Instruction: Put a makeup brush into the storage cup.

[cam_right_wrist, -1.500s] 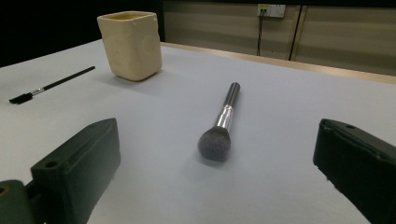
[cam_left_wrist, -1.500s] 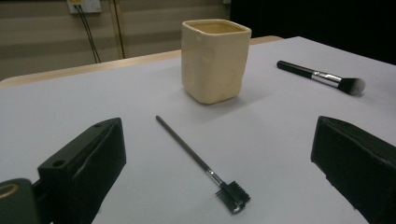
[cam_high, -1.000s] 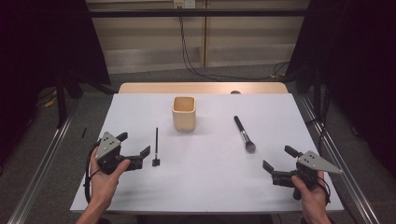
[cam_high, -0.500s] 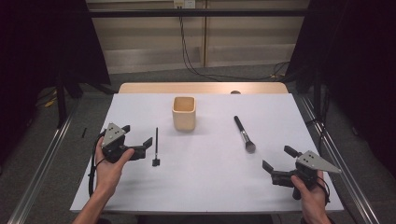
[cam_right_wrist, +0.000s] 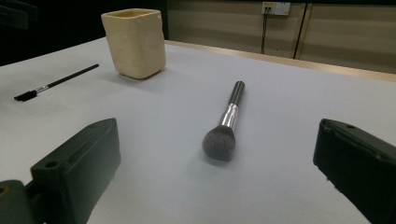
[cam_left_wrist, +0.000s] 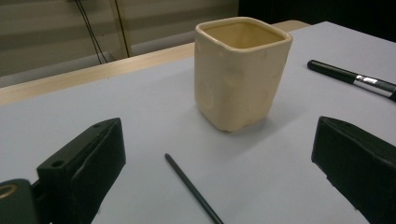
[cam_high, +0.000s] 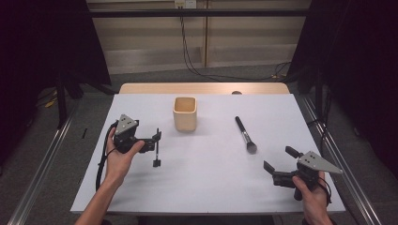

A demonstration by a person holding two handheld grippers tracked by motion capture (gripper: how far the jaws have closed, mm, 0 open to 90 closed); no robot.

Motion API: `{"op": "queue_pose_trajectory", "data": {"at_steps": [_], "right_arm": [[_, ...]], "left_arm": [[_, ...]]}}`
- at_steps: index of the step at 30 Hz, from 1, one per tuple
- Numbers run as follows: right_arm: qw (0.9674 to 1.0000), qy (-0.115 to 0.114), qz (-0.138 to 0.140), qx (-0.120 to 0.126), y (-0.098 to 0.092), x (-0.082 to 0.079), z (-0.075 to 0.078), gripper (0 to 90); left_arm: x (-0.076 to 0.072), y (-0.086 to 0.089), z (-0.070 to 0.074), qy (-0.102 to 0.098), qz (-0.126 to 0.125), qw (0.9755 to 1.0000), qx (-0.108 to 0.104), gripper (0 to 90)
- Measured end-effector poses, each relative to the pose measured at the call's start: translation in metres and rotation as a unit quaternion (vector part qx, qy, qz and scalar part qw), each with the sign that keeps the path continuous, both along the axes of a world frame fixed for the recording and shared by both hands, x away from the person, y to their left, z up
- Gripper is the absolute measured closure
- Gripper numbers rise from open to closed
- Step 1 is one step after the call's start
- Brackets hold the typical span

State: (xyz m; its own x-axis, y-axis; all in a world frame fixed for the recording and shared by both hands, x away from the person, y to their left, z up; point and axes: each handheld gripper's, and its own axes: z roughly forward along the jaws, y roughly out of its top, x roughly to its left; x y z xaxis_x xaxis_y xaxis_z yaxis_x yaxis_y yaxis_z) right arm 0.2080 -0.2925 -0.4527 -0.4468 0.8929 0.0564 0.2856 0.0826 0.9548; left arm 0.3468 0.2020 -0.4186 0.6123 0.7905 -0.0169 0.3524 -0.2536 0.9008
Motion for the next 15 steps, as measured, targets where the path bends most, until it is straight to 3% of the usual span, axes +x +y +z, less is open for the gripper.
{"op": "queue_pose_trajectory", "data": {"at_steps": [14, 15], "right_arm": [[1.0, 0.005, 0.001, 0.007, 0.0, 0.0, 0.0, 0.6], [1.0, 0.006, 0.0, 0.006, 0.0, 0.0, 0.0, 0.6]], "left_arm": [[0.013, -0.008, 0.003, 0.042, -0.004, 0.9986, 0.033, 3.8], [0.015, -0.009, 0.003, 0.047, -0.002, 0.9978, 0.048, 3.8]]}}
